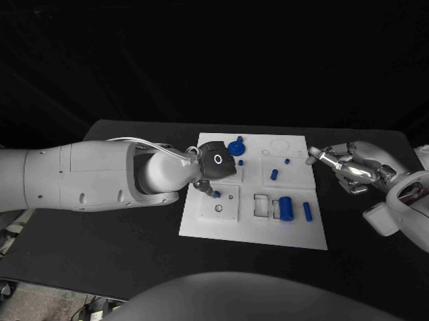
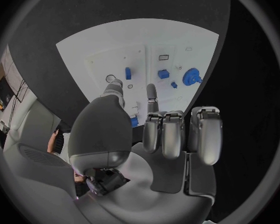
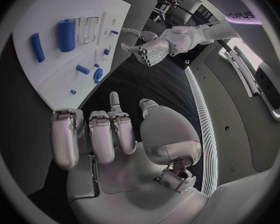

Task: Assemble the parts on the task board

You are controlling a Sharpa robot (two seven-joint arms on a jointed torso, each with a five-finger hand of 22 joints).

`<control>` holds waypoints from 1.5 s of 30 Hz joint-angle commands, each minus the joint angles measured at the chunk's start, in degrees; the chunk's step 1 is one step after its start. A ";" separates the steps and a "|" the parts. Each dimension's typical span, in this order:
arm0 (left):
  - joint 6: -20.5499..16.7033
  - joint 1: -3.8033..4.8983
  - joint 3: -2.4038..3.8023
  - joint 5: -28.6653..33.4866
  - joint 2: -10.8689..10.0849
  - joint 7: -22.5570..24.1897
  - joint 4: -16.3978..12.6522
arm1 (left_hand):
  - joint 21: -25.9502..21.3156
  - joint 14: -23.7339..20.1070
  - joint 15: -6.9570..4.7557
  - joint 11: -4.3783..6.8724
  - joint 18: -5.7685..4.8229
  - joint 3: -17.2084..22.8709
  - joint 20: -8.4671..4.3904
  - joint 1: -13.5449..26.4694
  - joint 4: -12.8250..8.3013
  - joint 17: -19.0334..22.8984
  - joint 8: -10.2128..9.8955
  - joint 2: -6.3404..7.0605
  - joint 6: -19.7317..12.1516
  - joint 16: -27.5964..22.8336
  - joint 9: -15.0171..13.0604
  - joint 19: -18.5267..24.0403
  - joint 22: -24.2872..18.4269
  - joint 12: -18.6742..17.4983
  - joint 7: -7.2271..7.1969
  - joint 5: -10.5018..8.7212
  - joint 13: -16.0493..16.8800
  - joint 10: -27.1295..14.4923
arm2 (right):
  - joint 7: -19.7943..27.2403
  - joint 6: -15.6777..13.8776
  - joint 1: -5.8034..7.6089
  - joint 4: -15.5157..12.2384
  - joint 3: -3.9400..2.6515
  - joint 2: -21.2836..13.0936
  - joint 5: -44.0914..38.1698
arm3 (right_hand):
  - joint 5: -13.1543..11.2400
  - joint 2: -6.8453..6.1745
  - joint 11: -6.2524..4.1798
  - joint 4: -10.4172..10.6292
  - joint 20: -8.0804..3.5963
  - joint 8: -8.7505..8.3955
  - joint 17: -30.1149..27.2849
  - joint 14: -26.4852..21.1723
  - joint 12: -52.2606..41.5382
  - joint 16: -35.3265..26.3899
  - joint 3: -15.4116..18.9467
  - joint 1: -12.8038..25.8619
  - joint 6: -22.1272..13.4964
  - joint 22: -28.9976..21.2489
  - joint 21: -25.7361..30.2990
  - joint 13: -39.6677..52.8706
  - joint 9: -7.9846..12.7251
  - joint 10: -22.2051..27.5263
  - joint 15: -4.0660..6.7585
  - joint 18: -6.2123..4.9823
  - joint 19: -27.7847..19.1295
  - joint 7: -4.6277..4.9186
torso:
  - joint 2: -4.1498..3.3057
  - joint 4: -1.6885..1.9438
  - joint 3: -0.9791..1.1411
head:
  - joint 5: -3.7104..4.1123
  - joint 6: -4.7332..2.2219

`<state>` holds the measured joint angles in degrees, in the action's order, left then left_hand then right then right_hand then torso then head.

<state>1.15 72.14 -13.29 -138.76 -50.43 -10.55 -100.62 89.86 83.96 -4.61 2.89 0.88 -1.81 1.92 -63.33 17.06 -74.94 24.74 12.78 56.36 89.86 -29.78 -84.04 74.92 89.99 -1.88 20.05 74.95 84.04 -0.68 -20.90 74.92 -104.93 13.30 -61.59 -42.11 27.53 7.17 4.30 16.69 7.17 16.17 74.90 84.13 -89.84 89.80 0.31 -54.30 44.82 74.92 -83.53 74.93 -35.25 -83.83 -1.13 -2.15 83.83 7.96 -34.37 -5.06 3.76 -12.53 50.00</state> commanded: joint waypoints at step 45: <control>-9.98 0.04 0.01 7.39 -3.02 1.20 0.54 | 0.14 6.04 -0.21 0.16 -0.88 18.63 -0.16 1.13 -0.19 -15.06 -0.41 -0.84 -6.12 0.14 -4.77 -5.96 15.08 0.01 -0.93 9.70 15.05 5.96 | -2.66 4.17 -1.77 1.90 0.15 0.77 -1.54 | 4.16 0.94 -0.37 0.08 -0.04 1.26 15.10 5.87 -0.16 0.20 0.63 -1.59 -0.55 12.05 1.10 15.07 -0.39 -6.17 0.33 -0.15 -0.26 -0.07 | -0.72 -1.89 0.97 | -2.04 0.00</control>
<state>-3.86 72.12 -13.30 -131.53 -53.39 -9.86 -99.82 89.86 83.96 -4.60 2.88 0.89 16.64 1.92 -61.73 16.87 -74.91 24.09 11.83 50.53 89.86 -34.51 -84.04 74.91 89.99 -2.81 29.88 74.95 84.04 -3.01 -18.16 73.27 -103.04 13.43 -60.81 -42.96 31.42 7.90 4.30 16.68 7.17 17.06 74.93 84.13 -89.84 89.80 0.63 -55.44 44.62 74.92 -82.62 74.93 -35.58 -83.83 -1.12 -2.15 83.83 7.76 -35.04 -6.87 4.67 -14.48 50.00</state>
